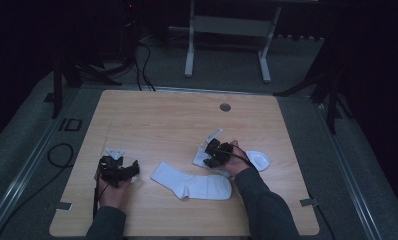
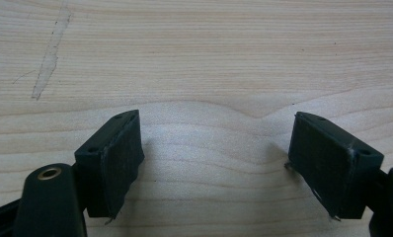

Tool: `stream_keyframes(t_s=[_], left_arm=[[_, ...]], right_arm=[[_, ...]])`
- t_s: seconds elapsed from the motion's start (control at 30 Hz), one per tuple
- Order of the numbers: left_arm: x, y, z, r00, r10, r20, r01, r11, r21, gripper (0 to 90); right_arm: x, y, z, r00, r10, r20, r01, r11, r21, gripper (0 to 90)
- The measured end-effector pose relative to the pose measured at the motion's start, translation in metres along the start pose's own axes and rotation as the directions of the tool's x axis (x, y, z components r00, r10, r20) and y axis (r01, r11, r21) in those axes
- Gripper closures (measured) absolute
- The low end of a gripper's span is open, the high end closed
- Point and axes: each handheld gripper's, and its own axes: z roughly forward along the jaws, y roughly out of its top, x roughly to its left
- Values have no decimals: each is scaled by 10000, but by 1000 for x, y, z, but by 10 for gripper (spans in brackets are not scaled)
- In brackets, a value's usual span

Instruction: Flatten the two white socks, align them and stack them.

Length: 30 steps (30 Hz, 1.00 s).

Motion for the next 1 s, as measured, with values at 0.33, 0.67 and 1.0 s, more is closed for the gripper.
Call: stream_keyframes(t_s=[0.33,0.67,1.0], left_arm=[[0,0,0,10000,24,12,-24,10000,-18,209],[0,0,0,10000,11,13,-10,10000,-28,209],[0,0,0,10000,5,12,-5,10000,-42,209]], right_arm=[[-5,-3,2,9979,554,-327,-564,9980,-302,818],[-4,3,-13,9976,686,39,-682,9957,-620,837],[7,27,-79,9996,166,232,-110,9748,-2230,836]])
